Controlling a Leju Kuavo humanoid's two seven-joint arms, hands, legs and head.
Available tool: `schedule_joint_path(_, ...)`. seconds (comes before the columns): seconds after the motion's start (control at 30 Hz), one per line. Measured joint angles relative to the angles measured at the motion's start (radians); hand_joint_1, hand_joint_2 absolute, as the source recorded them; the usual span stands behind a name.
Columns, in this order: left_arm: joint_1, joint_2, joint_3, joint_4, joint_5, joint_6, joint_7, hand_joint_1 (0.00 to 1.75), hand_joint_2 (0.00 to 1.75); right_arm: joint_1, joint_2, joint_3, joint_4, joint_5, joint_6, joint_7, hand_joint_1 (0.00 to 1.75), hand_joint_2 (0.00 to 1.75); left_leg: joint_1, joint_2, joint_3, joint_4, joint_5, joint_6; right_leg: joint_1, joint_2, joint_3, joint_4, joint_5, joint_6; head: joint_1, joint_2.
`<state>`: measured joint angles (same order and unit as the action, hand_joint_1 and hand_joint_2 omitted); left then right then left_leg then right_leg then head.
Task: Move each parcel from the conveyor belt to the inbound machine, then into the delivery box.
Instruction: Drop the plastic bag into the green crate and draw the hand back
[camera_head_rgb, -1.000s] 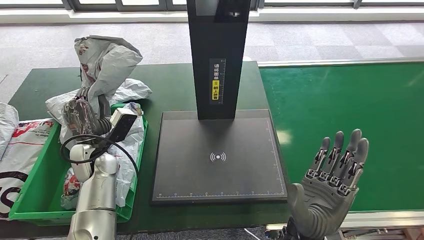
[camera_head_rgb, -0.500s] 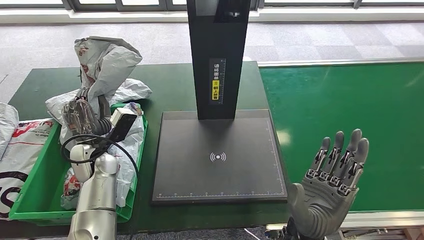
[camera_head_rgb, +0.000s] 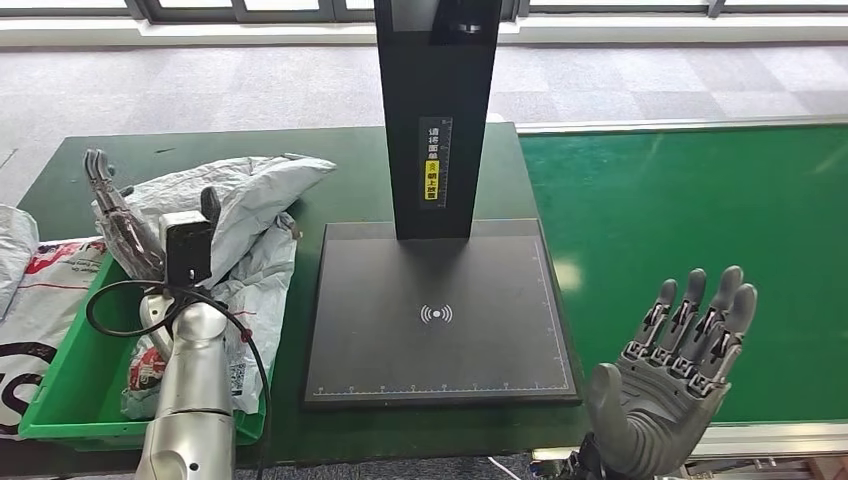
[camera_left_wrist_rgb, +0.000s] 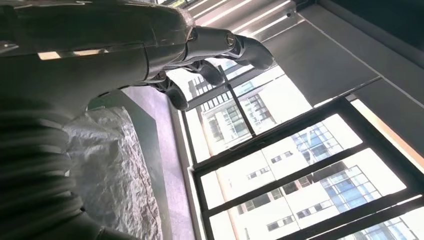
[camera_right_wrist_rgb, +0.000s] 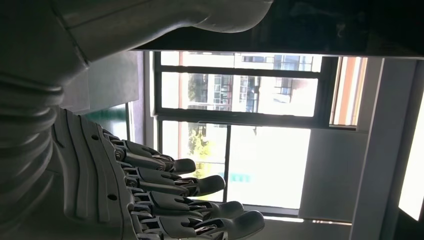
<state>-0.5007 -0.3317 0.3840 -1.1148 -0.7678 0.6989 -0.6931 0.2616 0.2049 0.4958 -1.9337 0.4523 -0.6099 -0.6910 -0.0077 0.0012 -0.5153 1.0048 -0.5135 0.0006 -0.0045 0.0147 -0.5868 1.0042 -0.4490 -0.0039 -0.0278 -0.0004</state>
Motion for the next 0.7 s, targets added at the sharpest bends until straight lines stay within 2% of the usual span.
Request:
schedule_joint_path(0.47, -0.011, -0.007, -0.037, -0.002, 0.025, 0.0, -0.01, 0.0, 0.0, 0.0, 0.0, 0.001, 0.0, 0.0, -0.048, -0.001, 0.0, 1.75, 0.0, 0.001, 0.0, 0.0, 0.0, 0.0, 0.0, 0.0, 0.0, 0.0, 0.0, 0.0, 0.0, 0.0)
schedule_joint_path(0.7, -0.022, -0.02, -0.034, -0.064, 0.023, 0.0, -0.01, 0.0, 0.0, -0.001, 0.0, 0.009, 0.001, 0.0, -0.083, -0.002, 0.0, 1.75, 0.0, 0.0, -0.001, 0.0, 0.0, 0.0, 0.0, 0.0, 0.0, 0.0, 0.0, 0.0, 0.0, 0.0)
